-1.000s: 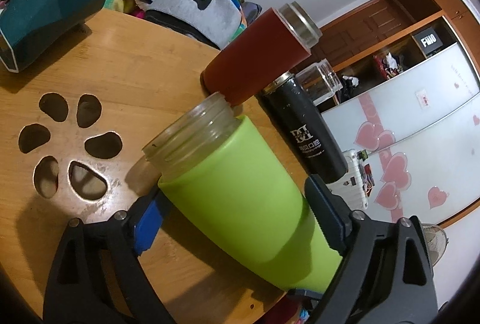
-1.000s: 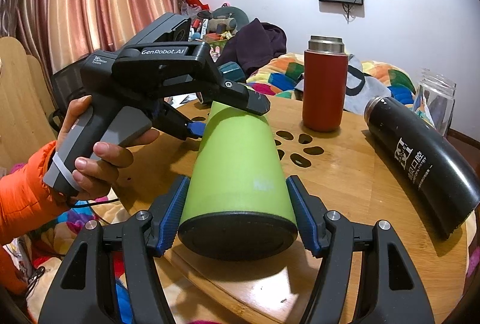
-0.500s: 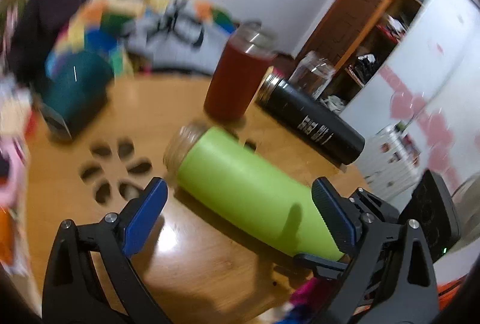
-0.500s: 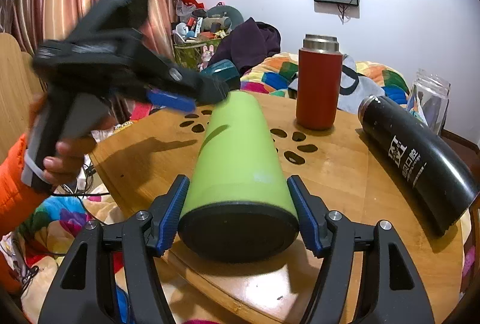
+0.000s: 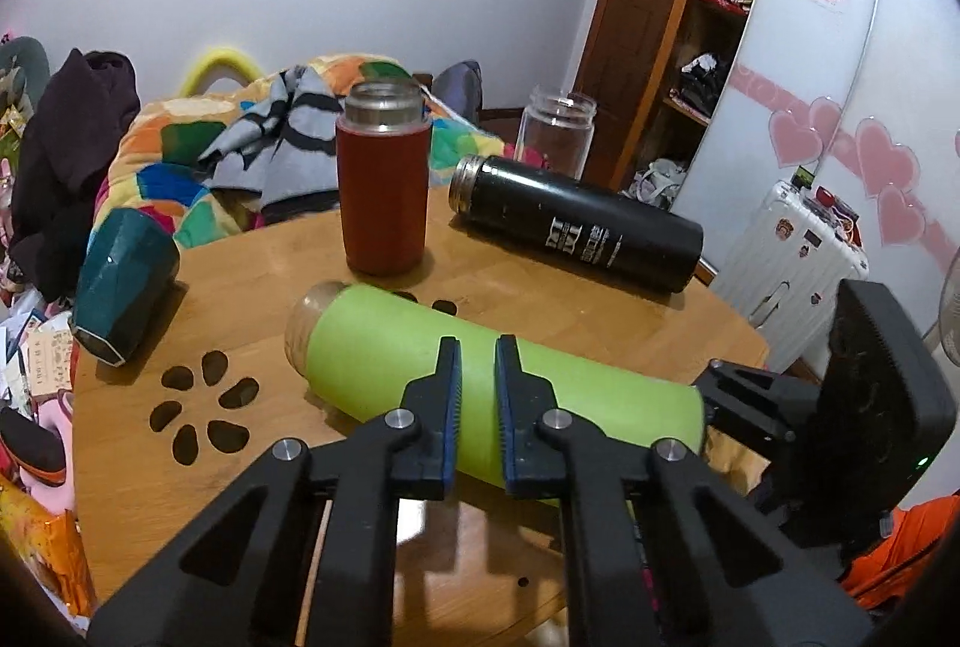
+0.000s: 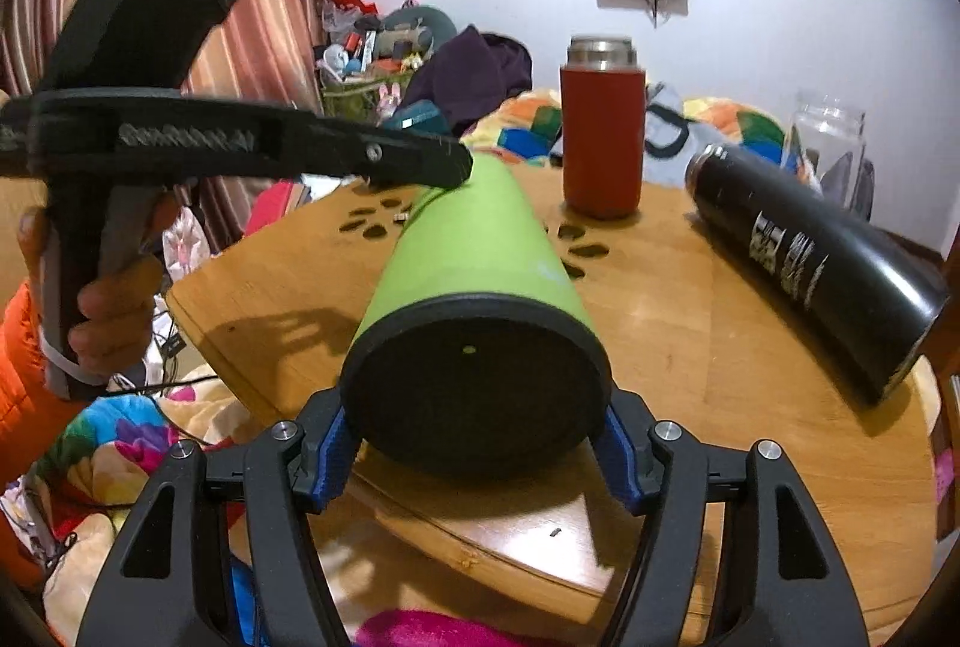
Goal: Flip cup upside down
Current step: 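Rotate the tumbler rim-down with the left gripper while the right gripper steadies its base, then lower the inverted tumbler onto the table with both grippers, black base up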
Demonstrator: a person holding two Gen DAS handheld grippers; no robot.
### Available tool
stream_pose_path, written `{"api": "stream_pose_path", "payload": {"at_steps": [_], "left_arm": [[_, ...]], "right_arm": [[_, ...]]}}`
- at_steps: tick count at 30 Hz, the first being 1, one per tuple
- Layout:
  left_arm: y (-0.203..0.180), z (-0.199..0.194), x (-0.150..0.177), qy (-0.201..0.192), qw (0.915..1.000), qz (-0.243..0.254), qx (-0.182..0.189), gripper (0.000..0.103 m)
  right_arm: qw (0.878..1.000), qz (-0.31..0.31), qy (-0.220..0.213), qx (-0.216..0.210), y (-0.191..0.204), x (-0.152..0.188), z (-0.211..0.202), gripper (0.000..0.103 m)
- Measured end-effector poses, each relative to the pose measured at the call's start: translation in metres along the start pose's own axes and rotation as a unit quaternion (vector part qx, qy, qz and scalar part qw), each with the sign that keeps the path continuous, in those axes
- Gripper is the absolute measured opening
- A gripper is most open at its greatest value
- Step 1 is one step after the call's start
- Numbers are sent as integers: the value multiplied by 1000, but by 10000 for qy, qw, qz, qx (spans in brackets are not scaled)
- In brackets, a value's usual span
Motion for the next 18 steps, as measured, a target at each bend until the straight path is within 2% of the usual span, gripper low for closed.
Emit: {"api": "stream_pose_path", "payload": {"at_steps": [10, 18], "left_arm": [[-1, -25, -16, -384, 9992, -28, 67, 9], [1, -39, -36, -718, 9970, -145, 233, 9]], "right_arm": [[9970, -162, -745, 103, 4, -47, -40, 62], [9945, -188, -1018, 167, 5, -81, -39, 62]]}}
Point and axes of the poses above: each gripper's, at about its wrist camera, not at the fingertips, and z roughly the way its jaws point, y to its left, x to its underside, the point moved 9 cm from there along z, roughly the way its jaws point
